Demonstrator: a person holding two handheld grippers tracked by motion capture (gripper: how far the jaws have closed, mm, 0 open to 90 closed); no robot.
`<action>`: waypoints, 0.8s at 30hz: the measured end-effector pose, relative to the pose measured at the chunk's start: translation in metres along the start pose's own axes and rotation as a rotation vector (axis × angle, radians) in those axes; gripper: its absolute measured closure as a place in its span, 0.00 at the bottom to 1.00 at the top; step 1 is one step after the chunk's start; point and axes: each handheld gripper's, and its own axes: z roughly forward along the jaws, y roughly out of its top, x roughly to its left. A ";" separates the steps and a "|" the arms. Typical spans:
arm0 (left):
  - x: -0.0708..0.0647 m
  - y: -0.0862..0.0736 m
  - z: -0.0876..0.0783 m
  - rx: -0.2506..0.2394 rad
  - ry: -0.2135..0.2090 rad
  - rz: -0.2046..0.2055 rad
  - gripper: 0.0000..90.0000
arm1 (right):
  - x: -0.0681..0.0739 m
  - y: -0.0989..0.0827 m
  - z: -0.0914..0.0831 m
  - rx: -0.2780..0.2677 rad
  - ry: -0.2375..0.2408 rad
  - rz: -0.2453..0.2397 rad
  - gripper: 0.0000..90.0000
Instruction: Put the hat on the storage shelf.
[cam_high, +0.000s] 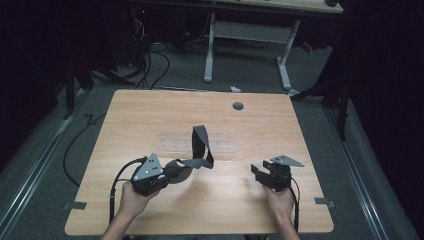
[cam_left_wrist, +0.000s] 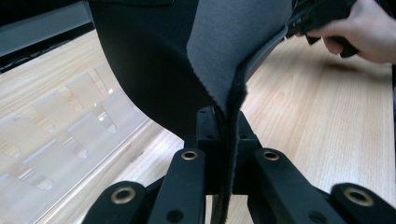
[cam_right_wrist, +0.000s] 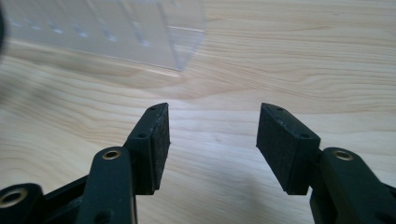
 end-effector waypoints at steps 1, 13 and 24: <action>0.001 0.001 0.000 -0.009 0.002 -0.007 0.96 | -0.001 -0.001 0.000 0.003 -0.018 -0.008 0.48; 0.014 0.015 -0.007 -0.058 0.035 -0.047 0.96 | -0.013 -0.009 0.006 0.043 -0.136 -0.060 0.48; 0.033 0.039 -0.007 -0.144 0.093 -0.075 0.96 | -0.019 -0.014 0.015 0.082 -0.135 -0.059 0.46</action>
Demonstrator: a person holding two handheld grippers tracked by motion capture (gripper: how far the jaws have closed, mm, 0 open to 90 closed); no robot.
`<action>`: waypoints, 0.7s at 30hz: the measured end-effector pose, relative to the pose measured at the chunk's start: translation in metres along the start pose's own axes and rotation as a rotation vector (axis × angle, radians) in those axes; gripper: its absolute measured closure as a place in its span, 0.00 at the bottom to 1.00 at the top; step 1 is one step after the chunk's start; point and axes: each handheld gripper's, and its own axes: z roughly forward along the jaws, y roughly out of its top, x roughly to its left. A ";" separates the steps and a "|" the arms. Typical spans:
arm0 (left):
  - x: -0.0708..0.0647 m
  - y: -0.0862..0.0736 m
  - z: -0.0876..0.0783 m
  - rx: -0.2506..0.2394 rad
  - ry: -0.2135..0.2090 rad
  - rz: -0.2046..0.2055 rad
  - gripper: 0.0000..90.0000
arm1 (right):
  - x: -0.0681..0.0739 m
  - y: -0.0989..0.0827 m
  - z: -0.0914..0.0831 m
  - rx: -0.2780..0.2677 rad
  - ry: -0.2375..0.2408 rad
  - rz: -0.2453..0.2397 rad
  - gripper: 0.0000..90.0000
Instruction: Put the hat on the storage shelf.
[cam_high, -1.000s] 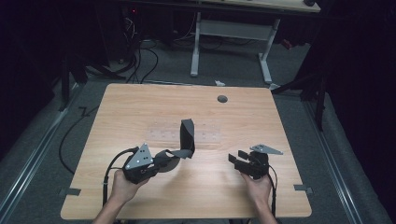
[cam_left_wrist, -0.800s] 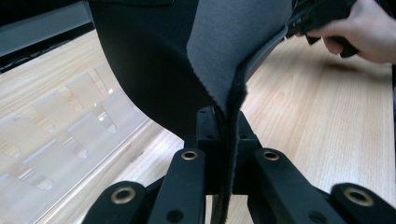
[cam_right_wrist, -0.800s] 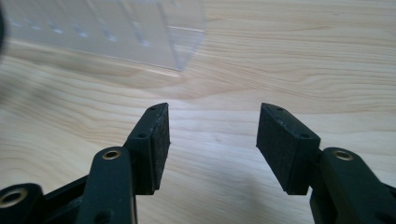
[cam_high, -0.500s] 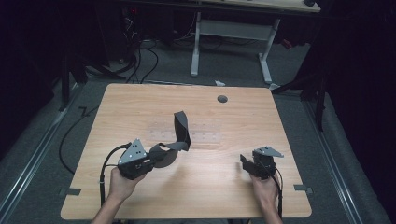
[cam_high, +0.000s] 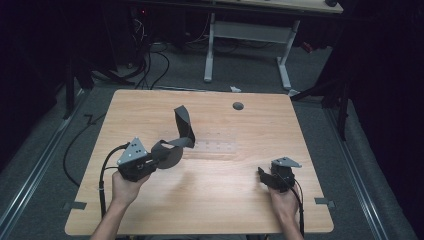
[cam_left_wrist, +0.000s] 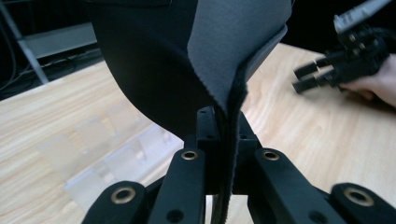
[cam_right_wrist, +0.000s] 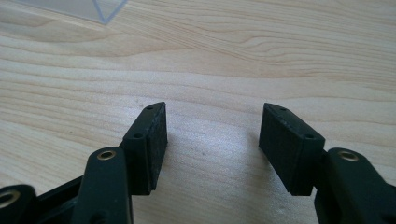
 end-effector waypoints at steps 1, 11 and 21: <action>0.002 0.002 0.001 -0.008 0.005 -0.005 0.96 | -0.001 0.000 0.000 0.000 0.004 0.004 0.46; 0.017 0.020 0.008 -0.045 0.054 0.023 0.96 | 0.000 0.000 0.000 0.001 0.001 0.004 0.46; 0.034 0.032 0.021 -0.079 0.080 0.061 0.96 | 0.000 0.000 0.000 0.002 0.000 0.007 0.45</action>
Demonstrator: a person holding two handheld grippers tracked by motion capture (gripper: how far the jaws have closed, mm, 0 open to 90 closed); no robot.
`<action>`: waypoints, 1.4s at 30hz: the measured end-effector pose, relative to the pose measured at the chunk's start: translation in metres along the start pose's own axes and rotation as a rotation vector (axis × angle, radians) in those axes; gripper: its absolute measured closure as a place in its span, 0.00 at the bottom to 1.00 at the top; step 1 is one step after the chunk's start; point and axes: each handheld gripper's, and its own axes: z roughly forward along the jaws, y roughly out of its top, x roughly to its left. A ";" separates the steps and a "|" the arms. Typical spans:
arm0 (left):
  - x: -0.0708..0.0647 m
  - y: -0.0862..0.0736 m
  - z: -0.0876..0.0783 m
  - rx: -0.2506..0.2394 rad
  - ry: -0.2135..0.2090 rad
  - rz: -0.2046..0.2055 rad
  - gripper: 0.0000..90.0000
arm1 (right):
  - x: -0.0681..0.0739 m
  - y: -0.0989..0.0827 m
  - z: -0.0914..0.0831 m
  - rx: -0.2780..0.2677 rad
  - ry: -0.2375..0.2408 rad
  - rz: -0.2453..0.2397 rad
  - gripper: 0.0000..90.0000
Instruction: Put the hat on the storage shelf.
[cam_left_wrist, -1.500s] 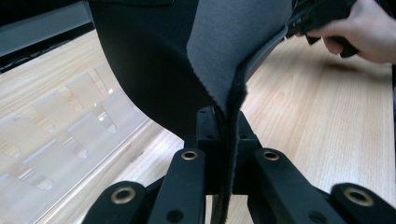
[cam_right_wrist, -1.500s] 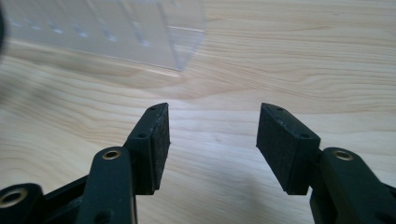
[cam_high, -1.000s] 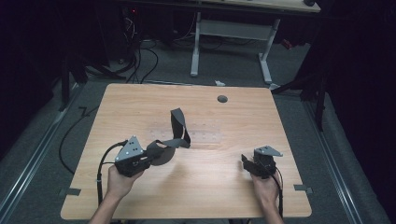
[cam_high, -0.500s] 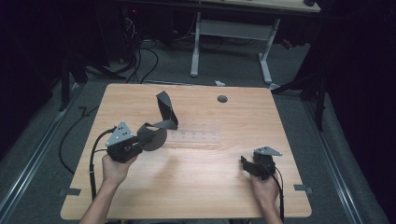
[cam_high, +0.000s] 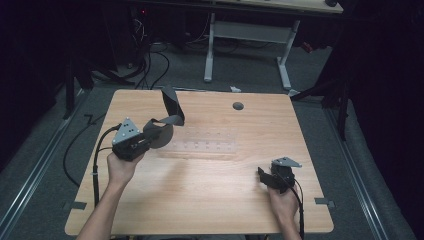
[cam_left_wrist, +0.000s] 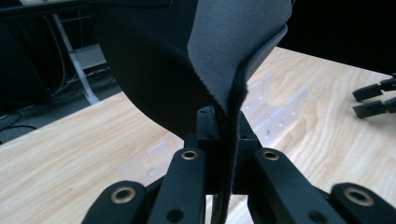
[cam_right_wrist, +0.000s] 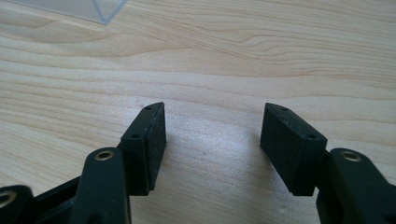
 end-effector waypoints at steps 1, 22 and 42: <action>0.000 0.000 0.000 0.000 0.000 0.000 0.96 | 0.000 0.000 0.000 0.000 0.000 0.000 0.45; 0.029 -0.004 0.015 -0.013 0.076 -0.004 0.96 | 0.000 0.000 0.000 0.000 -0.002 0.004 0.45; 0.037 -0.010 0.019 -0.016 0.120 -0.004 0.96 | 0.001 0.000 0.000 0.002 -0.005 0.006 0.45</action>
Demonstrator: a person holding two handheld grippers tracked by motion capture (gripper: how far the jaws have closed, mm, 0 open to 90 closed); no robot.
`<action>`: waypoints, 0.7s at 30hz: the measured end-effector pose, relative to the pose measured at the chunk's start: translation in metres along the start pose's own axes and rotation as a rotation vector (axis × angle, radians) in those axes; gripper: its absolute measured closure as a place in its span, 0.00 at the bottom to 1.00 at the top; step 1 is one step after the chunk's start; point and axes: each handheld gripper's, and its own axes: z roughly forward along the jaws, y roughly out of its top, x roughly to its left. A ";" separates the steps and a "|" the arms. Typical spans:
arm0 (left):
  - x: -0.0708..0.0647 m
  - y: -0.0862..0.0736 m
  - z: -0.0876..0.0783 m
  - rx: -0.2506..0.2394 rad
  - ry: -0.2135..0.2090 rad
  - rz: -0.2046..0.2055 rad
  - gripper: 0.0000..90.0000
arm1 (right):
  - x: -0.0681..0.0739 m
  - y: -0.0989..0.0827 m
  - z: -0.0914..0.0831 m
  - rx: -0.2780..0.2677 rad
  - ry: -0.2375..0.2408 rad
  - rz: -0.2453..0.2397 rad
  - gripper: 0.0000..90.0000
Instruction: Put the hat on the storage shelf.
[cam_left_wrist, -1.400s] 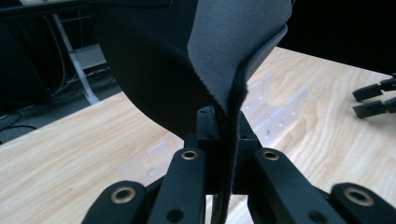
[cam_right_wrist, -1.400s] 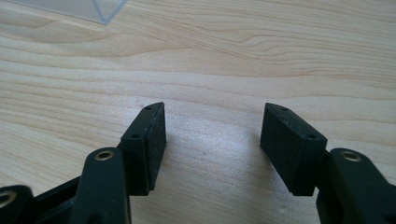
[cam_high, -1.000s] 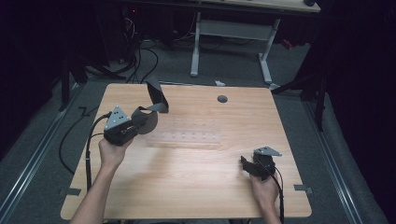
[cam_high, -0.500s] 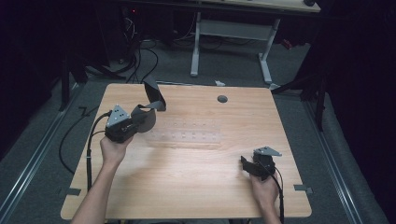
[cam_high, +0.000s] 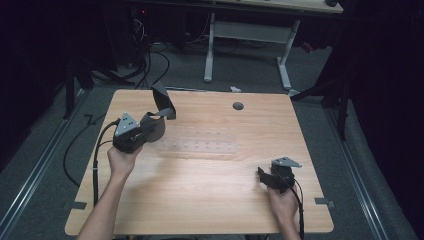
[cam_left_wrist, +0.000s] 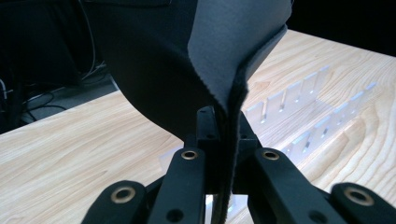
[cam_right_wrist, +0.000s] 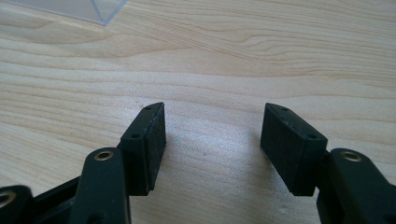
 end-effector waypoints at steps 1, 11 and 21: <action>0.000 0.000 0.000 0.000 0.000 0.000 0.96 | 0.000 0.000 0.000 -0.001 0.001 -0.002 0.45; -0.001 -0.006 0.005 -0.011 0.004 0.002 0.96 | 0.000 0.000 0.000 -0.001 0.001 -0.002 0.45; -0.004 -0.006 0.006 -0.010 0.019 -0.019 0.96 | 0.000 0.000 0.000 0.000 0.000 0.000 0.45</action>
